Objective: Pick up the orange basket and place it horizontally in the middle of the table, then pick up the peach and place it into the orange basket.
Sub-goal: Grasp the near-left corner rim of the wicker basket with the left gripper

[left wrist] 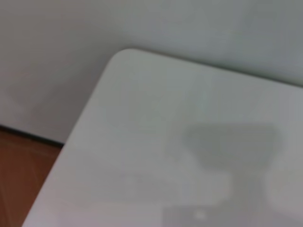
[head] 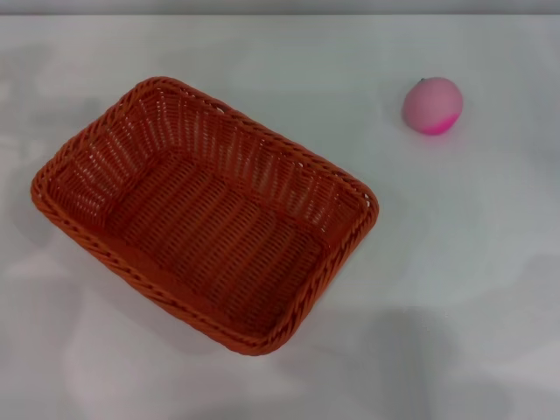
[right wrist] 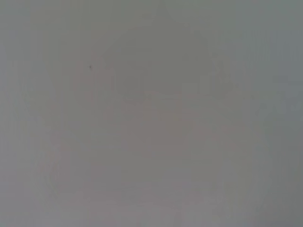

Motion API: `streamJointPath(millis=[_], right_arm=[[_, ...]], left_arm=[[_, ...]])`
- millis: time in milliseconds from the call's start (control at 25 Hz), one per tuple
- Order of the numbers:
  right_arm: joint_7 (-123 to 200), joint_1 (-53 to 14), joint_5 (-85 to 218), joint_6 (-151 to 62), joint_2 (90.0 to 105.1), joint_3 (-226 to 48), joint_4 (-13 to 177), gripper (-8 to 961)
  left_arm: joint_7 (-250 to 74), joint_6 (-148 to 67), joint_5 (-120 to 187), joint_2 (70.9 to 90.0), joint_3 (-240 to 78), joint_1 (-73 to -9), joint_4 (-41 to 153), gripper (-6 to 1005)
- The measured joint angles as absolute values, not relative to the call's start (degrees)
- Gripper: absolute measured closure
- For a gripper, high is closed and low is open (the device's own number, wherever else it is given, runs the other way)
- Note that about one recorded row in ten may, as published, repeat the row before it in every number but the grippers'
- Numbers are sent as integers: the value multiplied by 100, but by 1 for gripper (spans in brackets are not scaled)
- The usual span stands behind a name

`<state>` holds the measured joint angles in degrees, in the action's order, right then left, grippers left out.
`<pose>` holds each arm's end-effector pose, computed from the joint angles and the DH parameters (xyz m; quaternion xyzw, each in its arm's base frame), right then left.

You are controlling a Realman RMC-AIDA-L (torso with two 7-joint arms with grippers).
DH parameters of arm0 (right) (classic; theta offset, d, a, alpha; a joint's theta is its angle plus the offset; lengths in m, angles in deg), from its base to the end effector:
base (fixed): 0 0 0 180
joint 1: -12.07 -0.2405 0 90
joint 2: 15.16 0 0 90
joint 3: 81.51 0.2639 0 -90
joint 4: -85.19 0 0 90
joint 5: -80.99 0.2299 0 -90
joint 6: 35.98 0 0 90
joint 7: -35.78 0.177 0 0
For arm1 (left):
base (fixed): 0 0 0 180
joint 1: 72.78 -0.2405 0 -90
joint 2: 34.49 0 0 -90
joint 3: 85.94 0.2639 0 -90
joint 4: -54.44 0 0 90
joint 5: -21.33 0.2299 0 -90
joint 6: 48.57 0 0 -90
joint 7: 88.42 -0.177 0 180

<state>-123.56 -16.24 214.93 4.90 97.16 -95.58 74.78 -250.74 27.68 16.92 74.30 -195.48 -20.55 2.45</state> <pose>0.4796 0.3902 0.1211 -0.5073 0.3994 0.1838 0.7412 -0.2487 0.4954 0.0807 -0.6034 -0.6168 0.1440 0.4845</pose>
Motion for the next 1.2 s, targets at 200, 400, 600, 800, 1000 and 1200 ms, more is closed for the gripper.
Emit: streamJointPath(millis=[200,400,600,800,1000,1200], right_arm=[[-12356,-1603,21493,483,9727,-9558,7473,86],[-12356,-1584,21493,459,9733,-9558,7472,86],[-12356,-1584,21493,318,9734,-9557,7473,86],[-12356,-1585,21494,240,9731,-9558,7473,87],[-12356,-1588,21494,235,9737,-9557,7473,87],[-12356,-1591,21494,201,9747,-9557,7474,87]], left_arm=[[-25075,2892,1565,7402,-19340,-1861,207,112],[-25076,3123,1307,7399,-18936,-1581,193,112],[-25076,3382,1153,7382,-18775,-1433,138,111],[-25076,3767,934,7344,-18500,-1410,-225,118],[-25083,4027,785,7335,-18325,-1365,-420,127],[-25084,4068,535,7315,-18075,-1205,-388,127]])
